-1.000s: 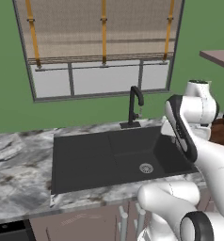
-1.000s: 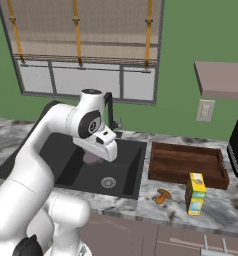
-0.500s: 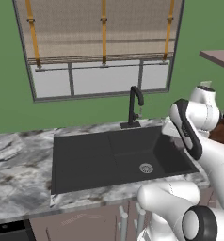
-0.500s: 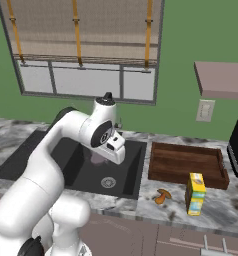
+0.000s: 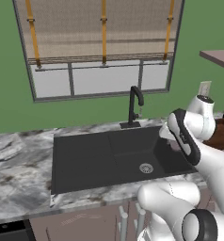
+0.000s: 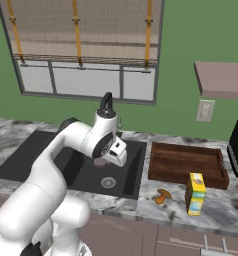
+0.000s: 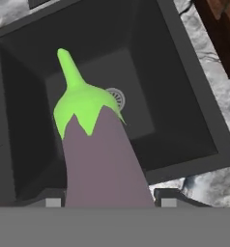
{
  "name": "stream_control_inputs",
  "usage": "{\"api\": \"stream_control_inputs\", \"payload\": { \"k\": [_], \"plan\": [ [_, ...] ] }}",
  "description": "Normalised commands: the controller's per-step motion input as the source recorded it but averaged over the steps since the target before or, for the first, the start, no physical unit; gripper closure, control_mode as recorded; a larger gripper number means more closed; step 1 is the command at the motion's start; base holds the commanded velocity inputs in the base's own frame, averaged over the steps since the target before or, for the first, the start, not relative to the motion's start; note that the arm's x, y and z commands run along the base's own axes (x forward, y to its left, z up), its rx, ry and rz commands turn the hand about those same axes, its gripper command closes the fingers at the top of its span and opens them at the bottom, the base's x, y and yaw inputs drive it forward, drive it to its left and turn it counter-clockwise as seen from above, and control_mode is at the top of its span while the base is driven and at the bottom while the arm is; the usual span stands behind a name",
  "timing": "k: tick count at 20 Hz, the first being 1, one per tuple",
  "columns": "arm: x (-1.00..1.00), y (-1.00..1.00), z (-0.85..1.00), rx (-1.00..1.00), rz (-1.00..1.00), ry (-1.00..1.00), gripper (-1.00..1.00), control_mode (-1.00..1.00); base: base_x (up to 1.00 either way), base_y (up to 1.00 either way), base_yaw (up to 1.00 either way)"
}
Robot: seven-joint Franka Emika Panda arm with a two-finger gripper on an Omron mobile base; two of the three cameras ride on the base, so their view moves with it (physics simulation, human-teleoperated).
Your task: Pick up all produce items and place them in the sink. Turn on the sink faucet to wash them. Then turn the sink off and put them in the tray.
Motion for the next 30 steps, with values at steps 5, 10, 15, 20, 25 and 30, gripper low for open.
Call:
{"api": "stream_control_inputs", "payload": {
  "k": [5, 10, 15, 20, 25, 30],
  "plan": [
    [0.33, 0.01, -0.33, 0.0, 0.06, -0.02, 1.0, -1.0, 0.0, 0.0, 0.0],
    [0.36, 0.02, -0.35, 0.0, 0.07, 0.0, 1.0, -1.0, 0.0, 0.0, 0.0],
    [0.33, 0.04, -0.34, 0.0, 0.08, 0.0, 1.0, -1.0, 0.0, 0.0, 0.0],
    [0.27, 0.07, -0.35, 0.0, 0.09, 0.0, 1.0, -1.0, 0.0, 0.0, 0.0],
    [0.21, 0.14, -0.36, 0.0, 0.09, 0.0, 1.0, -1.0, 0.0, 0.0, 0.0],
    [0.22, 0.16, -0.33, 0.0, 0.08, 0.0, 1.0, -1.0, 0.0, 0.0, 0.0]
  ]
}}
